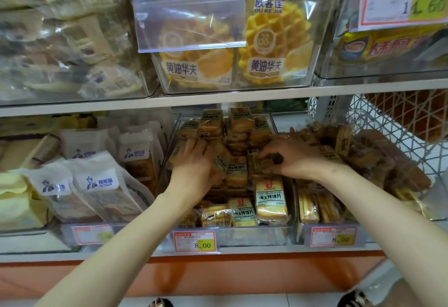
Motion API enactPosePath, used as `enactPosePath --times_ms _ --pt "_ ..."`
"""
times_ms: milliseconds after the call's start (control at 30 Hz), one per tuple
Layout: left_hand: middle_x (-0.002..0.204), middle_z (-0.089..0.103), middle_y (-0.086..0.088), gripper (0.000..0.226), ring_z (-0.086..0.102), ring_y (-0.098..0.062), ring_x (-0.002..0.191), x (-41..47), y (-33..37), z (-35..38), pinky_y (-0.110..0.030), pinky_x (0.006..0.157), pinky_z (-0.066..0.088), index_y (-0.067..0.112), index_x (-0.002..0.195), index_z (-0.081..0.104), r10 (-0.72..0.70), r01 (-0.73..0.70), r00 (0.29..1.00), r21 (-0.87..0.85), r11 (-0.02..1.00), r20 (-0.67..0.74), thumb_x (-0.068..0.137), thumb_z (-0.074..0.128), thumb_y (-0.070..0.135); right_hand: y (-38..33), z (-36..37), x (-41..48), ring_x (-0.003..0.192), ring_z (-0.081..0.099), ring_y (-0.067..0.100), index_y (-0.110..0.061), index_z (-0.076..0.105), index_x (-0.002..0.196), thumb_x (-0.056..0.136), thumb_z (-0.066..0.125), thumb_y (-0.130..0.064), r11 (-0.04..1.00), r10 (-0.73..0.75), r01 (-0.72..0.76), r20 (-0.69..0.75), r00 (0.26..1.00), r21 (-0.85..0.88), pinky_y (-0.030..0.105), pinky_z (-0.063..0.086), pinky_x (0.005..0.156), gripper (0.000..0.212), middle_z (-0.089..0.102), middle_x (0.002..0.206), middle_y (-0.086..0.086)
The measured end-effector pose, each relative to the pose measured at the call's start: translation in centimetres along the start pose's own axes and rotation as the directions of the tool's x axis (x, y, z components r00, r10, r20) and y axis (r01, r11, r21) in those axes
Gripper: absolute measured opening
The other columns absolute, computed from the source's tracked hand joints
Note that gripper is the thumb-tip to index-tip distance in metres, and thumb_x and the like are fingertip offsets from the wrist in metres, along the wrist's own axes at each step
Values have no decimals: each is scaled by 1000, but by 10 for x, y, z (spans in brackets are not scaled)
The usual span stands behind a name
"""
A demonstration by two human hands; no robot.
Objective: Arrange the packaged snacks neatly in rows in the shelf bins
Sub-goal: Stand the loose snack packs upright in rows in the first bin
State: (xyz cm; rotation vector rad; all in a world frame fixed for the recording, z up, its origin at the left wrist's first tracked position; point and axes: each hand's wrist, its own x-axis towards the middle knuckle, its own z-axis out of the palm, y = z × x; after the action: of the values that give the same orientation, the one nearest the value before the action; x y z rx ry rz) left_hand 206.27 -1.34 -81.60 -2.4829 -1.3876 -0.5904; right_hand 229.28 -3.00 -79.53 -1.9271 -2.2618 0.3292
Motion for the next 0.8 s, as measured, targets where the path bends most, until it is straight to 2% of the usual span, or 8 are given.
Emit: enactPosePath --times_ms 67,100,233,367,533,600,700,800 --pt "100 62 -13 59 51 -34 100 4 -9 2 -43 77 46 4 88 65 55 -54 998 88 995 -8 49 84 44 3 -2 -1 143 13 13 -35 54 125 83 68 -35 999 -32 32 27 999 -9 40 -4 116 44 40 146 -9" --pt "105 61 -12 61 49 -33 103 5 -13 2 -46 81 43 5 90 64 59 -61 998 74 995 24 50 82 48 3 -2 -1 143 12 12 -35 52 128 83 68 -33 999 -36 37 44 998 -12 39 -2 117 48 38 147 -9" --pt "128 54 -5 84 39 -26 120 2 -31 6 -58 97 32 20 125 49 219 -227 963 34 973 155 53 79 52 -1 -3 0 142 15 18 -36 47 133 82 69 -26 1000 -3 3 52 999 -3 39 18 114 56 32 149 -4" --pt "103 67 -6 74 59 -33 104 3 -39 9 -62 93 36 22 110 63 233 -261 955 149 954 181 44 88 42 0 -1 6 131 31 21 -38 50 129 76 74 -35 999 -4 5 14 1000 -34 35 29 106 58 41 137 0" --pt "96 65 -9 71 57 -35 99 3 -35 14 -65 89 39 17 101 69 170 -203 972 223 953 160 39 89 43 5 -4 6 123 37 21 -40 52 125 73 76 -38 999 -6 6 1 1000 50 31 31 100 57 38 127 2" --pt "102 64 -11 73 50 -34 106 4 -34 16 -67 91 36 16 107 66 173 -194 976 166 967 133 44 86 47 5 -3 6 124 36 21 -39 50 127 72 76 -40 997 -12 12 0 1000 75 33 33 101 61 39 128 2" --pt "117 59 -8 63 41 -31 117 7 -22 11 -61 97 31 18 115 61 189 -189 978 -11 982 91 67 65 58 3 -3 4 123 32 17 -33 47 128 73 76 -37 992 -29 28 11 1000 124 35 33 100 63 41 119 -7" --pt "124 55 -9 62 44 -33 119 13 -6 12 -53 96 36 15 124 54 232 -228 972 -120 966 25 69 76 33 0 -7 2 104 41 5 -27 48 124 74 76 -27 955 -57 67 -43 997 289 16 36 84 57 38 97 -21"
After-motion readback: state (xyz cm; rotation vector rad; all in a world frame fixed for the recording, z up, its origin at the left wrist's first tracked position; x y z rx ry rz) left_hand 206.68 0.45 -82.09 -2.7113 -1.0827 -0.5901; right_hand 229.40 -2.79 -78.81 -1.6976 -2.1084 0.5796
